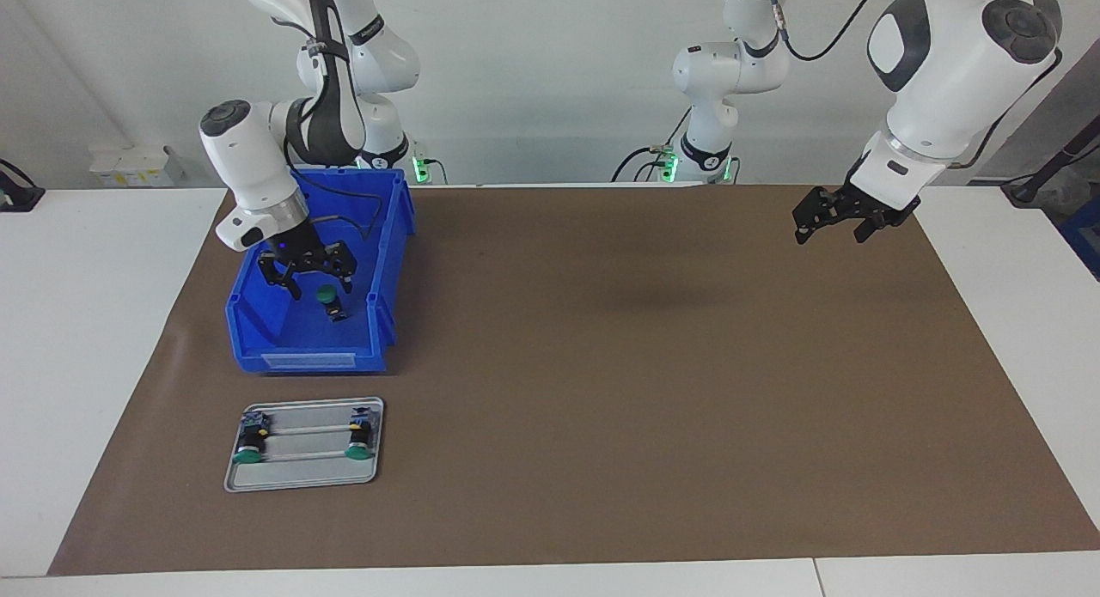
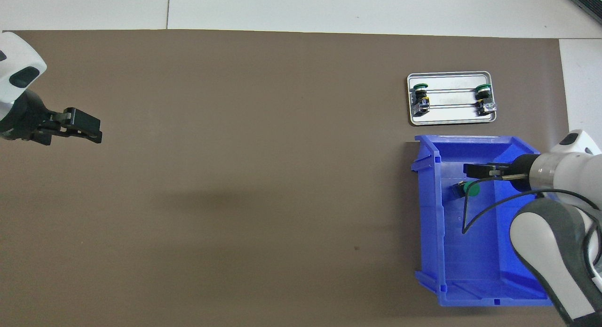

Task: Place and press button with both arms
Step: 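Lower the button into the blue bin with the right gripper, then open the right gripper to release the button in the bin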

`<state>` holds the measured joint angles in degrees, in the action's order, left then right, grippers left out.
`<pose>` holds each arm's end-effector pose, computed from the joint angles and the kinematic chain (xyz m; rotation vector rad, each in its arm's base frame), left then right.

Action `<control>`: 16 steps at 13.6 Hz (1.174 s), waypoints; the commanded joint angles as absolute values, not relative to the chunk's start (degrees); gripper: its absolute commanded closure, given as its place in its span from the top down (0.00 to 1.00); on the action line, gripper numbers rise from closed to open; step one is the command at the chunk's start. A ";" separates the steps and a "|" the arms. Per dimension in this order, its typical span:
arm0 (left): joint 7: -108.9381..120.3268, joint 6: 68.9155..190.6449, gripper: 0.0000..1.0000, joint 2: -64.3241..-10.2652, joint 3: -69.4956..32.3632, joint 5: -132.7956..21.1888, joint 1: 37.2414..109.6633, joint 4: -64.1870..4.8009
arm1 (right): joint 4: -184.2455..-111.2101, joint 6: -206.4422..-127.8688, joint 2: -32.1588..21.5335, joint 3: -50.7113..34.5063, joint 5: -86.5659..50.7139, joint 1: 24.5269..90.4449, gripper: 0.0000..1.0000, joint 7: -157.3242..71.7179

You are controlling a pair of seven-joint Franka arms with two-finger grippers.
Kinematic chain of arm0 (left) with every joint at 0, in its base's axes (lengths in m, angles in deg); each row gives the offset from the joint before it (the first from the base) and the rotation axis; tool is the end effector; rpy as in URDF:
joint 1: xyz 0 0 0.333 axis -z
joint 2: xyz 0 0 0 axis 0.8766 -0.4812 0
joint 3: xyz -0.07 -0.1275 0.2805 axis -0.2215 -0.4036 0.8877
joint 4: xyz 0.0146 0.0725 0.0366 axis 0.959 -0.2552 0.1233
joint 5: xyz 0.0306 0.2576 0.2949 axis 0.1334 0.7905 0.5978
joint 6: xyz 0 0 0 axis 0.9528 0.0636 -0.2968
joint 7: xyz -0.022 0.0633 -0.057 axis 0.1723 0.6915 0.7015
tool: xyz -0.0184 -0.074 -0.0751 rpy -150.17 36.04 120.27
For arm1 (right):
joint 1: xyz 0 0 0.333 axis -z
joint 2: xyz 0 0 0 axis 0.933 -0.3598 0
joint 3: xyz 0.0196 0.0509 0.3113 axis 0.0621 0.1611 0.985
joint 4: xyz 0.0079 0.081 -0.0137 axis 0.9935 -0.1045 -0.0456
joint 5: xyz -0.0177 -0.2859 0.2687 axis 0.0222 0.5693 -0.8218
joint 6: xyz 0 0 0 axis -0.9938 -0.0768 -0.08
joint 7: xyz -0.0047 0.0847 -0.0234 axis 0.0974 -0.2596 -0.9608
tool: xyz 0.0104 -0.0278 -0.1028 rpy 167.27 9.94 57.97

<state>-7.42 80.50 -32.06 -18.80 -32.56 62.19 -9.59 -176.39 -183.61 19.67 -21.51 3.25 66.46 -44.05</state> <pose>0.5735 -0.0448 0.5847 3.1040 -0.0498 -0.1313 0.5027 -0.0313 0.4343 -3.0006 0.0074 -0.3166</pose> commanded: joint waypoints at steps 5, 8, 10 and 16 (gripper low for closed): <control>-8.08 82.28 0.99 -29.70 -18.70 -32.78 61.85 -12.25 | -154.84 -159.64 16.89 -21.02 14.41 66.98 1.00 -32.97; -7.82 82.36 1.00 -29.52 -18.79 -32.78 62.11 -12.25 | -143.51 -149.44 13.82 -20.93 15.74 66.98 1.00 -33.05; -7.99 82.28 1.00 -29.43 -18.88 -32.78 62.90 -12.25 | -134.64 -141.79 11.36 -20.75 15.83 67.15 1.00 -33.13; -8.08 82.28 1.00 -29.34 -18.53 -32.78 60.10 -12.25 | -134.59 -140.09 10.55 -20.31 15.48 66.89 1.00 -33.92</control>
<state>-7.42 80.82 -31.21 -18.54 -32.55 61.24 -9.83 -133.80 -140.57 10.03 -21.05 14.42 66.55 -34.30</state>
